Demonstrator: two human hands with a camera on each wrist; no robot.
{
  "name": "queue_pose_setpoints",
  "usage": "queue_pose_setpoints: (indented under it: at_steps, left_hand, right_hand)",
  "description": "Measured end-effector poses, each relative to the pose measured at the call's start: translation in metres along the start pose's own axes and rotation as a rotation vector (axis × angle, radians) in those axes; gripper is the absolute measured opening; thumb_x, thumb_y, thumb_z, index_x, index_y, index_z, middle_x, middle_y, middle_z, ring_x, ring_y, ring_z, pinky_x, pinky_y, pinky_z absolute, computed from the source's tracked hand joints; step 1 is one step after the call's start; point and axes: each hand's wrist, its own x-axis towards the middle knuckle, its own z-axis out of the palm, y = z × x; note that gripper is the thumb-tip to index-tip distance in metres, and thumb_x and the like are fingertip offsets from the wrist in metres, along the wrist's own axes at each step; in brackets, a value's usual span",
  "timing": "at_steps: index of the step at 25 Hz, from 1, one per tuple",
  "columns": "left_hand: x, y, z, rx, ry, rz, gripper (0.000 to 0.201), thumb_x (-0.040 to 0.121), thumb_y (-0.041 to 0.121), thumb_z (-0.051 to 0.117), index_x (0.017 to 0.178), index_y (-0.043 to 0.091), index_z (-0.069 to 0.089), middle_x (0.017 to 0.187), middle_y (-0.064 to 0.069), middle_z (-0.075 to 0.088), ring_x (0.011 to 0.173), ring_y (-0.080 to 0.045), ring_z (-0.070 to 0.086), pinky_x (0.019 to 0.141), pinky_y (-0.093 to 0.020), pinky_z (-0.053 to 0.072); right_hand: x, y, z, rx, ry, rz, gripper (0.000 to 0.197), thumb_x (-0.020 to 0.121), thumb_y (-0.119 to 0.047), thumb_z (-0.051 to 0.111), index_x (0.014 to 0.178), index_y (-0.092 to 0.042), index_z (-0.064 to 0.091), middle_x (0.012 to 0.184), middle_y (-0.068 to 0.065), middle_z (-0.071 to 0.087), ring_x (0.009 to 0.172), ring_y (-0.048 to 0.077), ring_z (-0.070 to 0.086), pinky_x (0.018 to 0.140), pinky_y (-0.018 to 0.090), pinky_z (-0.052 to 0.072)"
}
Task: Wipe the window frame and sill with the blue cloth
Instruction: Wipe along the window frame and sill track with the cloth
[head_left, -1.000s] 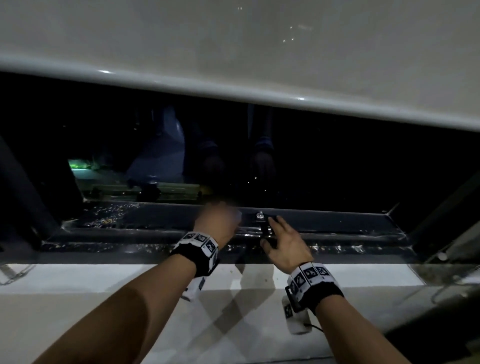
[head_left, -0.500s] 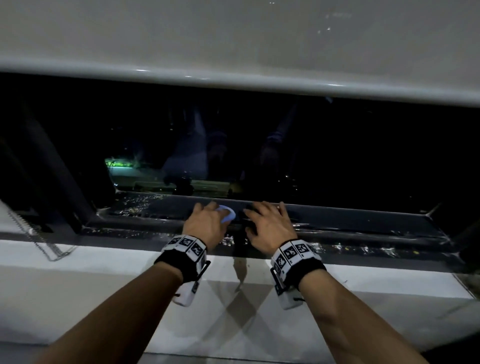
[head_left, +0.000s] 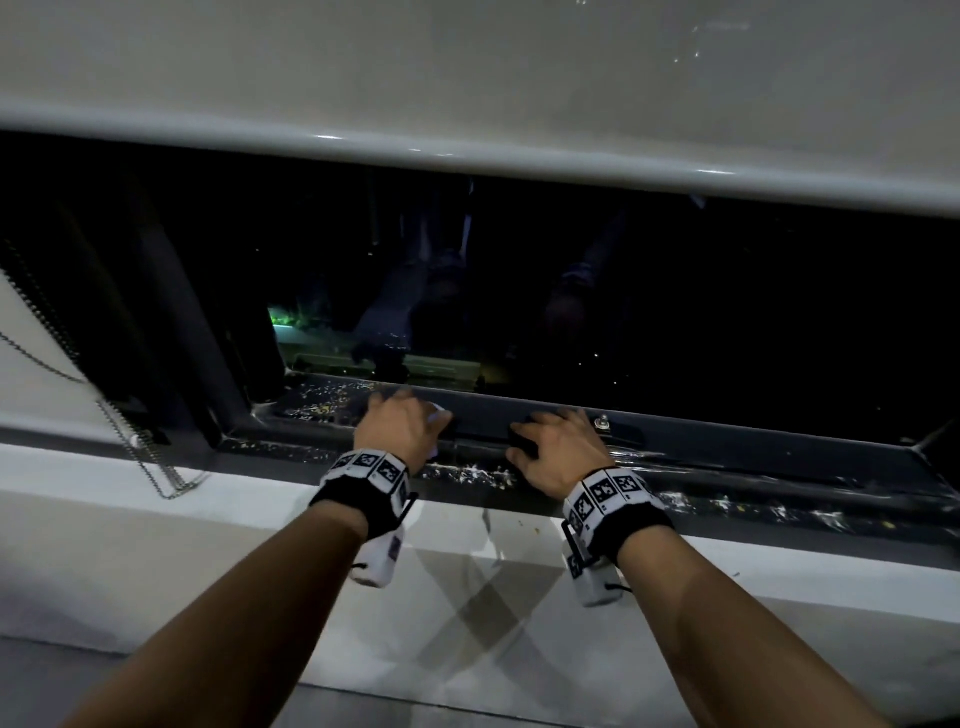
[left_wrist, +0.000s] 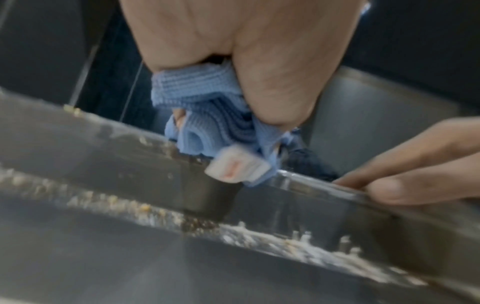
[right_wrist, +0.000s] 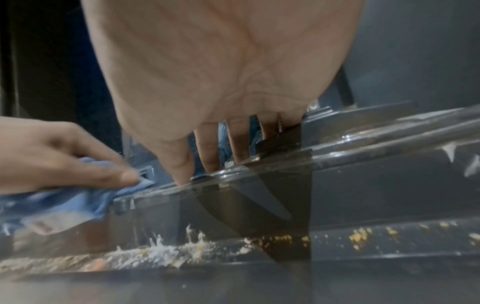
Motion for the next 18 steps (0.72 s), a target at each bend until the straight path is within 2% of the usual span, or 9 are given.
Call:
queue_pose_setpoints:
  at_steps: [2,5,7,9,11,13,14,16,18]
  left_hand:
    - [-0.007,-0.007,0.009,-0.084,0.022,0.021,0.019,0.096,0.039,0.043,0.106,0.04,0.059,0.109,-0.001,0.058,0.109,-0.028,0.054,0.094,-0.041,0.042]
    - [-0.016,-0.047,0.006,-0.169,0.066,-0.08,0.016,0.09,0.042,0.053,0.099,0.039,0.066,0.096,0.001,0.062,0.093,-0.027,0.061,0.075,-0.032,0.048]
    - [-0.006,-0.053,0.001,-0.148,0.11,-0.156,0.023,0.09,0.045,0.053,0.089,0.028,0.068,0.083,-0.001,0.064,0.088,-0.029,0.062,0.069,-0.029,0.046]
    - [0.005,-0.036,-0.001,-0.148,0.091,-0.097,0.032,0.088,0.05,0.04,0.084,0.024,0.058,0.087,-0.004,0.064,0.089,-0.031,0.061,0.073,-0.034,0.05]
    - [0.013,-0.01,0.01,-0.155,0.049,0.036,0.023,0.084,0.05,0.029,0.089,0.038,0.048,0.1,0.001,0.063,0.099,-0.028,0.057,0.086,-0.042,0.049]
    - [0.005,-0.006,0.025,-0.094,0.024,0.125,0.018,0.084,0.045,0.035,0.096,0.049,0.047,0.109,0.012,0.058,0.107,-0.025,0.052,0.09,-0.045,0.046]
    - [0.0,-0.018,0.024,-0.073,0.018,0.13,0.017,0.084,0.042,0.041,0.099,0.049,0.049,0.107,0.013,0.055,0.106,-0.025,0.051,0.086,-0.043,0.047]
    - [-0.009,-0.053,0.016,-0.03,0.006,0.015,0.017,0.083,0.037,0.054,0.098,0.044,0.055,0.095,0.008,0.057,0.093,-0.026,0.056,0.075,-0.035,0.051]
    - [-0.008,-0.085,0.009,0.004,0.043,-0.088,0.012,0.078,0.038,0.056,0.091,0.038,0.054,0.091,-0.001,0.064,0.083,-0.029,0.061,0.072,-0.034,0.054]
  right_hand:
    - [0.0,0.002,0.0,0.01,0.011,0.001,0.054,0.092,-0.06,0.04,0.14,-0.036,0.048,0.148,-0.004,0.045,0.139,0.027,0.031,0.119,0.044,0.016]
    - [0.002,0.001,0.001,0.016,0.012,0.0,0.054,0.092,-0.061,0.04,0.14,-0.037,0.047,0.15,-0.004,0.043,0.14,0.026,0.03,0.119,0.044,0.015]
    - [0.001,0.001,0.005,0.009,0.024,0.003,0.056,0.092,-0.061,0.041,0.142,-0.036,0.046,0.152,-0.004,0.041,0.142,0.026,0.027,0.119,0.044,0.014]
    - [-0.001,0.0,0.009,0.007,0.052,0.012,0.056,0.091,-0.06,0.043,0.143,-0.037,0.045,0.153,-0.004,0.039,0.143,0.026,0.025,0.12,0.043,0.012]
    - [-0.001,0.0,0.011,0.004,0.076,0.022,0.056,0.091,-0.06,0.043,0.143,-0.038,0.044,0.153,-0.005,0.039,0.143,0.025,0.024,0.12,0.042,0.011]
    - [-0.001,0.001,0.012,0.007,0.079,0.023,0.056,0.091,-0.06,0.044,0.142,-0.039,0.044,0.153,-0.006,0.039,0.143,0.025,0.025,0.12,0.042,0.011]
    - [-0.001,0.002,0.012,0.013,0.079,0.023,0.055,0.091,-0.059,0.044,0.142,-0.039,0.044,0.153,-0.006,0.039,0.143,0.025,0.025,0.12,0.041,0.011]
    - [-0.002,0.001,0.011,0.021,0.069,0.027,0.055,0.091,-0.058,0.045,0.143,-0.04,0.043,0.154,-0.007,0.038,0.143,0.025,0.024,0.121,0.04,0.009]
    - [-0.004,0.0,0.011,0.016,0.067,0.031,0.055,0.092,-0.057,0.045,0.144,-0.04,0.041,0.155,-0.006,0.036,0.144,0.025,0.022,0.121,0.04,0.007]
